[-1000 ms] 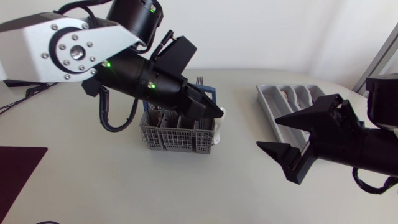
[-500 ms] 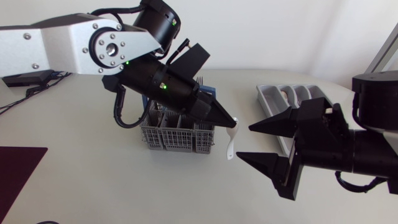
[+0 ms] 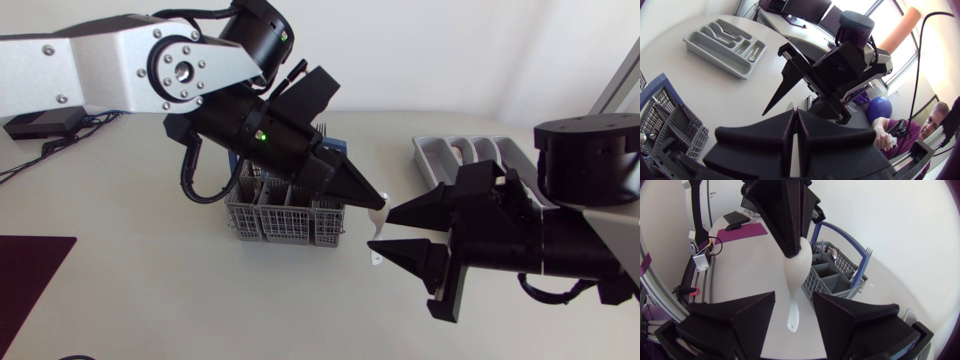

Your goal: Sort the cutlery from the basket into the organizer compartments.

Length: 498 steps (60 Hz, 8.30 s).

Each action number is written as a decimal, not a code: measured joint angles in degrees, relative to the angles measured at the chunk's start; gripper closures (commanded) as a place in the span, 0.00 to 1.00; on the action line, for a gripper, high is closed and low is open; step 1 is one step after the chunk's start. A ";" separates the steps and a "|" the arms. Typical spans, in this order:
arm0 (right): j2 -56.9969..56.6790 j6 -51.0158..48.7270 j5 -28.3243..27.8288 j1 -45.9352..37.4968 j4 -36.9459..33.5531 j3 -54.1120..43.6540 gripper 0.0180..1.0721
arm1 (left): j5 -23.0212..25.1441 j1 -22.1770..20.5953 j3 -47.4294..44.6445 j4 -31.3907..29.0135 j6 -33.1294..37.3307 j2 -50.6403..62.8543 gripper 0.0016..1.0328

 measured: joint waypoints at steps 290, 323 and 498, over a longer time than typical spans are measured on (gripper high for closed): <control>18.03 6.27 38.10 9.84 -9.31 14.51 0.15 | -33.22 25.79 -37.51 24.55 23.74 -25.00 0.32; 30.10 12.66 31.76 15.89 -9.33 27.12 0.15 | -30.03 34.38 -38.71 32.76 26.80 -14.69 0.32; 68.24 34.53 48.15 22.67 8.35 51.80 0.48 | -15.04 39.52 -42.84 40.35 29.81 -8.61 0.32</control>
